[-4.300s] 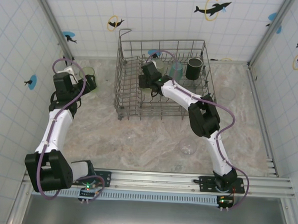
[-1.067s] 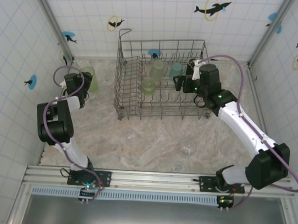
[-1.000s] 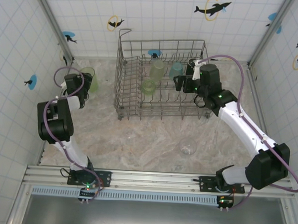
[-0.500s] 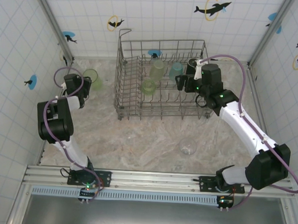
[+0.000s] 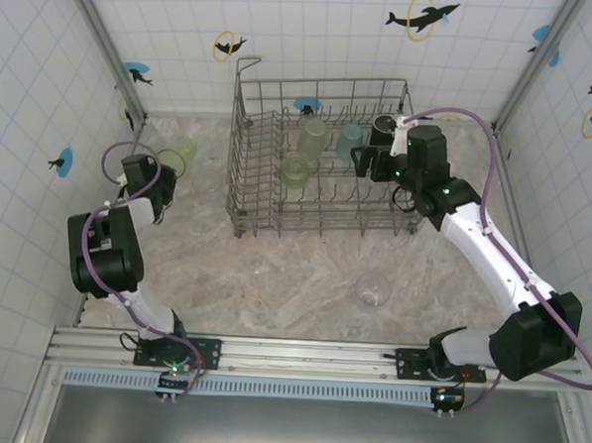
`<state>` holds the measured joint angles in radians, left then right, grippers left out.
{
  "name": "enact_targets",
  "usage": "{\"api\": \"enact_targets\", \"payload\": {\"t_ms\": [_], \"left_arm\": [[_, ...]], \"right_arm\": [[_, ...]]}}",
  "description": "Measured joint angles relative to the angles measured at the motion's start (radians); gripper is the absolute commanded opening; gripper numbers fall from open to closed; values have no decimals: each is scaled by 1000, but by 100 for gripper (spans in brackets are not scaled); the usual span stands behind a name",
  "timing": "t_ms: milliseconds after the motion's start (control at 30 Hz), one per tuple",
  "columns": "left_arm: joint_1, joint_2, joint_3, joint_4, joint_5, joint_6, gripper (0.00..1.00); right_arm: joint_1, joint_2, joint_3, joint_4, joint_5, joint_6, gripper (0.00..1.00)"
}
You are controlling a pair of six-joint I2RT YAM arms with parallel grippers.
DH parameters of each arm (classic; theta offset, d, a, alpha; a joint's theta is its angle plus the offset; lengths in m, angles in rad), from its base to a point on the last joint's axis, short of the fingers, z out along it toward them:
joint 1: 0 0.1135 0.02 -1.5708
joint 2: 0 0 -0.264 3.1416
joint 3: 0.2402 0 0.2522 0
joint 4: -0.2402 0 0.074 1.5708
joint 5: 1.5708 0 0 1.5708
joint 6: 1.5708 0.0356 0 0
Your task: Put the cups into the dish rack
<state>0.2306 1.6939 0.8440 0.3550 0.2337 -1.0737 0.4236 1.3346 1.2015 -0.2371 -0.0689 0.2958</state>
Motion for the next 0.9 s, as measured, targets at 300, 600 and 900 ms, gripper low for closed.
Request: {"api": "enact_targets", "payload": {"t_ms": [300,600,900], "left_arm": [[26,-209,-105,-44,29,30,0],[69,-318,-118,-71,167,33,0],[145,-393,-134,-53,321,18,0]], "right_arm": [[-13,47,11,-16,-92,3,100],[-2,107,16,-38,-124,35,100],[43,197,121,-67,-120,68,100]]}}
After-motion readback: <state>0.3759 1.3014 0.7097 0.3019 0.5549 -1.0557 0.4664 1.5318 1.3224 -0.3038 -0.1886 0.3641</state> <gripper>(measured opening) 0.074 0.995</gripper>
